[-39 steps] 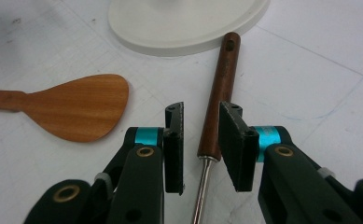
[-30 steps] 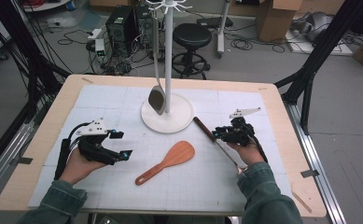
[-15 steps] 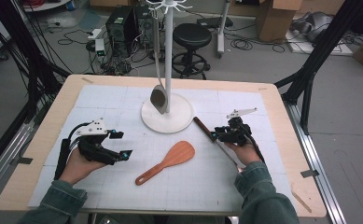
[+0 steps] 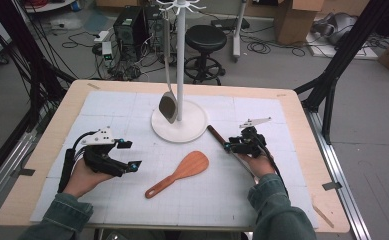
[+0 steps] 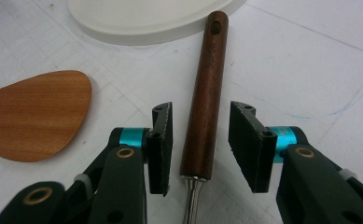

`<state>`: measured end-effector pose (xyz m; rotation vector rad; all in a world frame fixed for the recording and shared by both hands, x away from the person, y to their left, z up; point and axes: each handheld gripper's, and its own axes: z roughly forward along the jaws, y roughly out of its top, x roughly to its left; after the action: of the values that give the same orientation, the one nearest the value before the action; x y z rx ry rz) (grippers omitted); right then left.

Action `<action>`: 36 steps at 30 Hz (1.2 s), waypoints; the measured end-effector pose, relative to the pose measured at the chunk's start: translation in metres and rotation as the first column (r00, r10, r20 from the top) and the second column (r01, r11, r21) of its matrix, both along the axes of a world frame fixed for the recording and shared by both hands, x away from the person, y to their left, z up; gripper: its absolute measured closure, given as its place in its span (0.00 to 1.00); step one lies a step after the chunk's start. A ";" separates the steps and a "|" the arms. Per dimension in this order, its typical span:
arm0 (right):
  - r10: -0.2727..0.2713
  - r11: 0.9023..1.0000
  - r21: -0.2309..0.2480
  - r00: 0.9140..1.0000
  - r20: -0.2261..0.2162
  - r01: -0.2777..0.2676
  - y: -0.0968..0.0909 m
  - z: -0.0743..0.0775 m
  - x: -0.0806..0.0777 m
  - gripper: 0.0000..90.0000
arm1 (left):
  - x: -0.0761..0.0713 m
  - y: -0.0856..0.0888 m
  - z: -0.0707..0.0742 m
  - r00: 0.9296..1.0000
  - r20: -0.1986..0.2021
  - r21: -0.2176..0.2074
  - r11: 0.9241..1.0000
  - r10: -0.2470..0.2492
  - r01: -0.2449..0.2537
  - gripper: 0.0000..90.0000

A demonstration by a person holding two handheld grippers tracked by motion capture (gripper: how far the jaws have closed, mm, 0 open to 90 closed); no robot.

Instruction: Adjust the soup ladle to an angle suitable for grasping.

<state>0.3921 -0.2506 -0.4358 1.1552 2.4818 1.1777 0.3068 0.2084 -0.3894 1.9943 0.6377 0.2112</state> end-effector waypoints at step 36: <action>-0.013 0.997 -0.080 1.000 -0.003 0.013 0.009 -0.008 -0.001 0.78 | 0.000 -0.001 0.000 1.000 -0.001 0.002 1.000 0.001 -0.001 0.22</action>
<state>0.3910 -0.2419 -0.4436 1.1520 2.4954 1.0629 0.3065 0.2076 -0.3897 1.9958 0.6395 0.2116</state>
